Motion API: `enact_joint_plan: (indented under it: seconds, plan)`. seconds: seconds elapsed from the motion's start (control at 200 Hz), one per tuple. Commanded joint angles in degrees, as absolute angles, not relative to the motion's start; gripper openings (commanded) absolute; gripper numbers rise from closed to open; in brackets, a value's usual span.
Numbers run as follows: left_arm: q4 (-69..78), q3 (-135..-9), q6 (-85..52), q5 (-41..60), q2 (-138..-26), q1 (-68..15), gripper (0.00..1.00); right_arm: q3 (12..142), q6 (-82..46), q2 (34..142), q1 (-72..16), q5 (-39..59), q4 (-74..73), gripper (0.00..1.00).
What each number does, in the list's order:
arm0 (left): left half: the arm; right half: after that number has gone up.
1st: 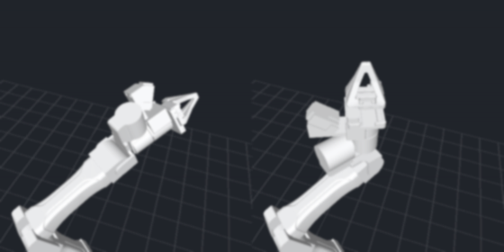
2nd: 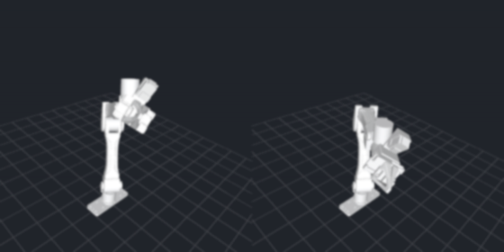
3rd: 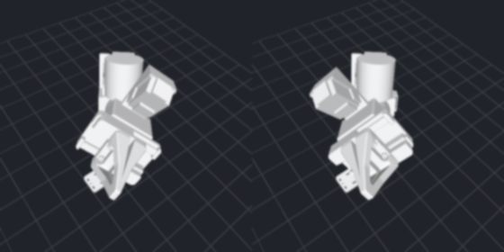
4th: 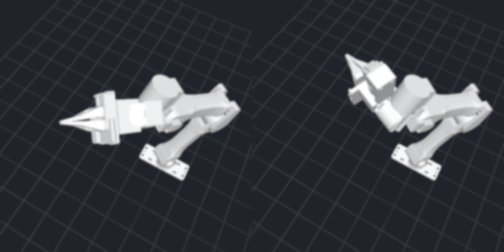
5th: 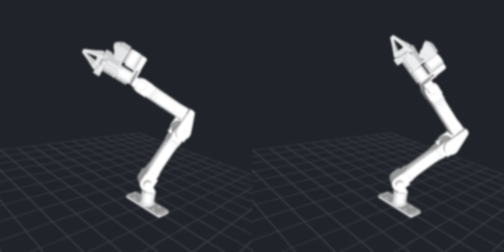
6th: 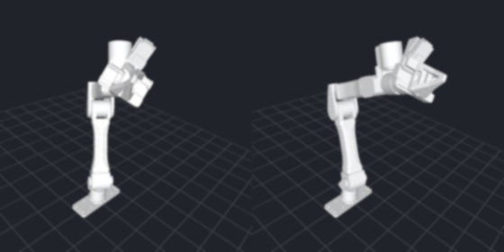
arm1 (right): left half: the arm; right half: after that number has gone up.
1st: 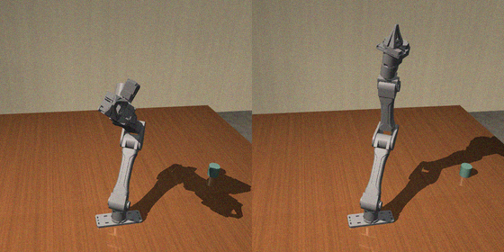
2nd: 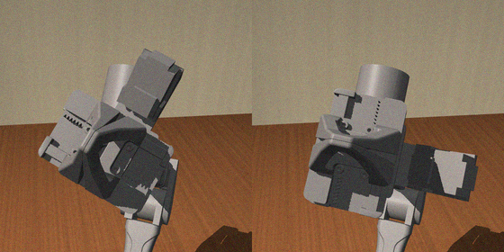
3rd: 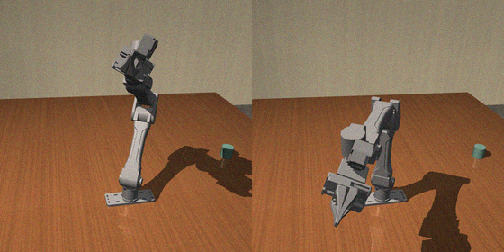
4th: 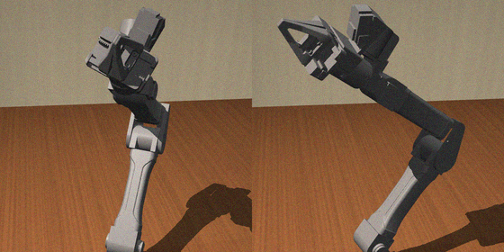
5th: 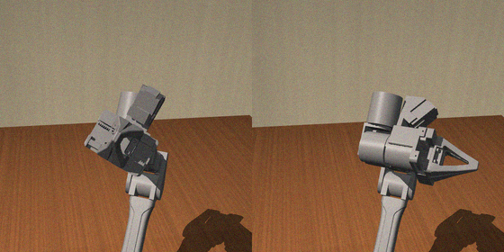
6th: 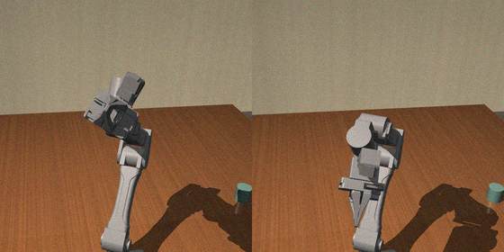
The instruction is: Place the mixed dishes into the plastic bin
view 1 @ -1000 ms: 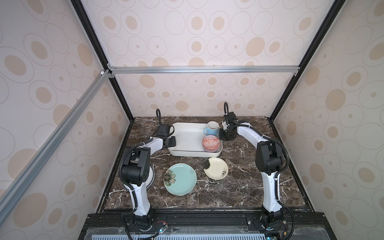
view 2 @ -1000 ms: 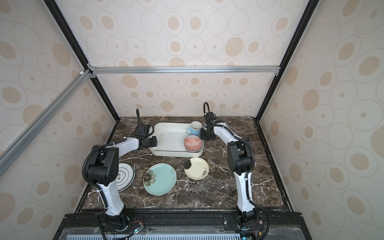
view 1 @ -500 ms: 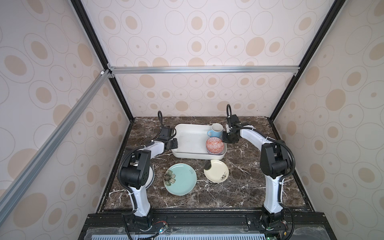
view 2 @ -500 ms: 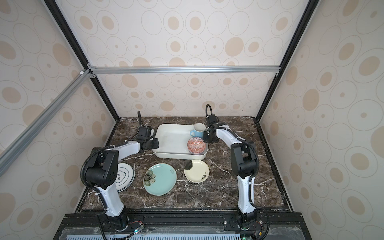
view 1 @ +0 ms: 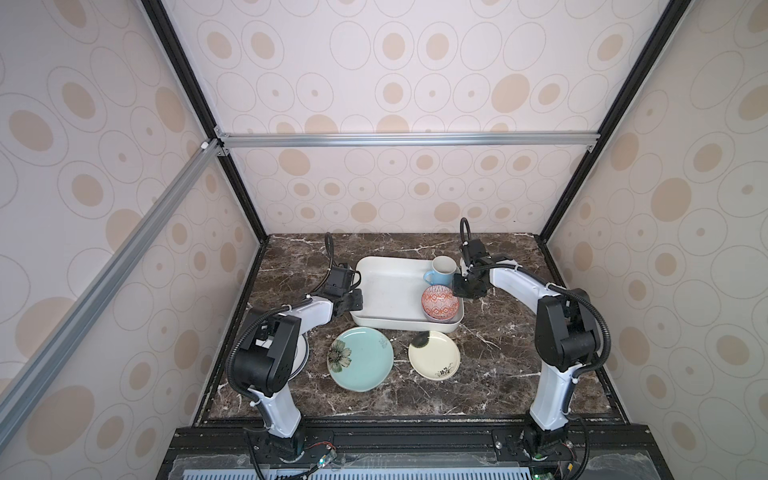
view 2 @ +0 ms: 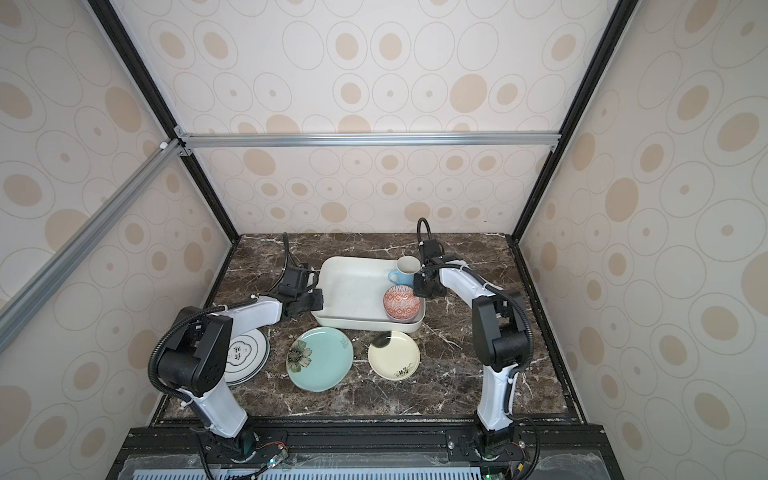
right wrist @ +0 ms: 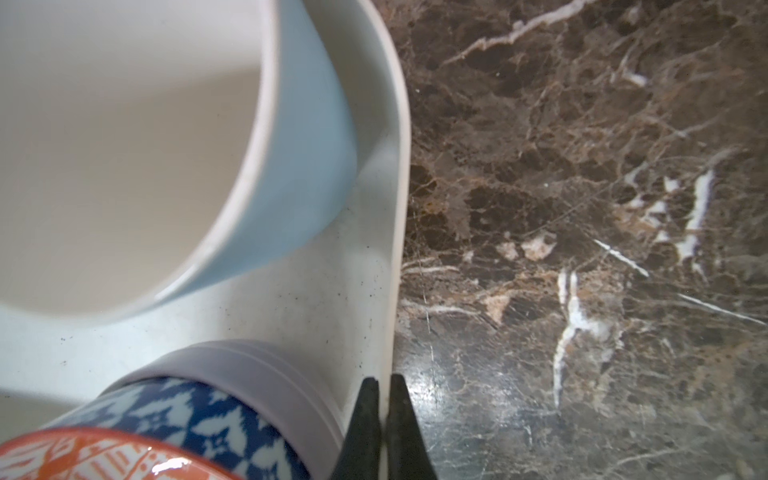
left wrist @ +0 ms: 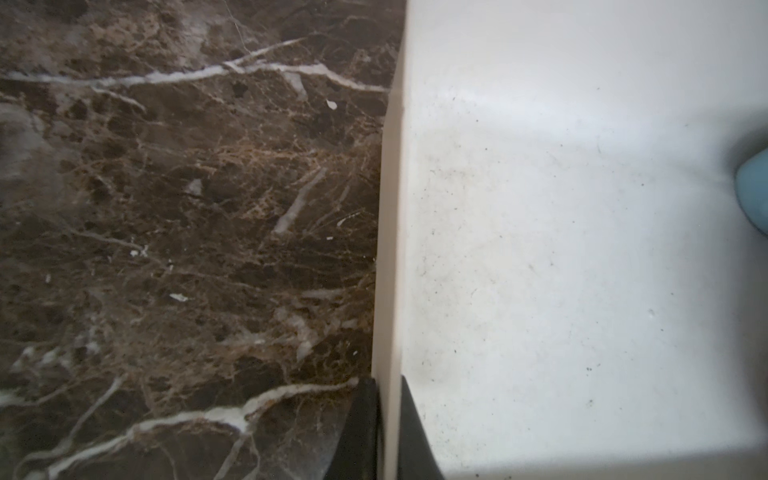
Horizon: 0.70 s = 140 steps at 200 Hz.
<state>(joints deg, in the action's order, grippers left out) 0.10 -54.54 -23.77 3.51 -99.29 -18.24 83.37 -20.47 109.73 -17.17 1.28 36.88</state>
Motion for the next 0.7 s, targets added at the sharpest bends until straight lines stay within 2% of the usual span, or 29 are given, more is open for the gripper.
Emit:
enact_joint_plan:
  seconds: [0.0,0.105,0.175,0.265,0.325,0.405,0.45,0.535,0.695]
  plan:
    - [-1.41,-51.94,-25.2,6.77,-98.42,-20.9,0.08,80.44,-20.17,107.11,-17.91,3.43,38.54,0.02]
    - [-0.92,-50.79,-25.4,6.33,-97.37,-21.6,0.09,78.53,-20.22,105.68,-17.84,3.25,37.81,0.04]
    - [-0.71,-50.45,-25.4,5.89,-96.67,-21.74,0.12,78.06,-19.84,104.54,-17.85,2.86,37.94,0.09]
    - [-0.88,-50.29,-25.34,4.64,-94.56,-21.86,0.27,77.61,-19.21,101.61,-17.85,1.6,38.15,0.24]
    - [-1.12,-50.21,-25.32,3.47,-92.25,-21.88,0.45,77.03,-19.0,98.74,-17.93,0.33,38.27,0.36]
    - [-1.4,-49.77,-25.19,2.68,-88.66,-21.88,0.54,76.54,-18.55,94.59,-18.07,-0.77,38.64,0.44]
    - [-2.05,-49.64,-25.46,2.08,-86.6,-21.88,0.61,76.34,-18.57,92.88,-18.13,-0.99,39.06,0.46]
    - [-3.42,-48.45,-26.29,1.67,-82.28,-21.95,0.66,75.55,-19.13,89.18,-18.73,0.01,39.76,0.46]
    - [-9.3,-43.95,-30.69,-0.64,-73.32,-23.24,0.68,71.83,-21.49,84.82,-22.68,3.81,39.23,0.47]
